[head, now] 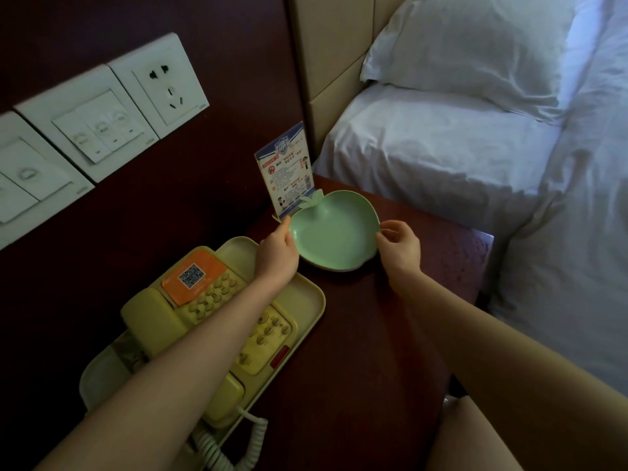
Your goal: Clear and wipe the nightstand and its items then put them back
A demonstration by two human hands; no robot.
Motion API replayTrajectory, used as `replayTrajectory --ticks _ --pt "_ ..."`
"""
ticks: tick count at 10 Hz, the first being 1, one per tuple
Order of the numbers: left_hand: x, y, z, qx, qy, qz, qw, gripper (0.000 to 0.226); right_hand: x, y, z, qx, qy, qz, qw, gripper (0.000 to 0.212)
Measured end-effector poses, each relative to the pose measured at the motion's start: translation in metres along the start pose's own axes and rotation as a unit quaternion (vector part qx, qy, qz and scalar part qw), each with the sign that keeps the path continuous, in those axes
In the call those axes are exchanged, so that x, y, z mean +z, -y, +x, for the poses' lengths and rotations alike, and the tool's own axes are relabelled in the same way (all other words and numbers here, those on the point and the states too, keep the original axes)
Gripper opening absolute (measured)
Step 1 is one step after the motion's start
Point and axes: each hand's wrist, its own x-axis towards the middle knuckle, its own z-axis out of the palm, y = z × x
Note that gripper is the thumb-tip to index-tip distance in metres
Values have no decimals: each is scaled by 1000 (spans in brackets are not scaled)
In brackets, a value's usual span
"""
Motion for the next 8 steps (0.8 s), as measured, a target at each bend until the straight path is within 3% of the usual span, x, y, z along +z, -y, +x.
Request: replayTrajectory --ticks 2,3,5,8 --pt "2 0 0 6 -35 -21 999 40 1 1 -5 -25 -5 -43 999 8" --pt "3 0 -2 3 -50 -11 999 39 1 2 -11 -21 2 -61 998 13" --pt "-8 -5 -5 -3 1 21 1000 45 -10 17 -20 -35 68 -153 985 24" --pt "-29 -32 -34 37 -5 46 998 42 -35 31 -47 -123 118 -338 926 32"
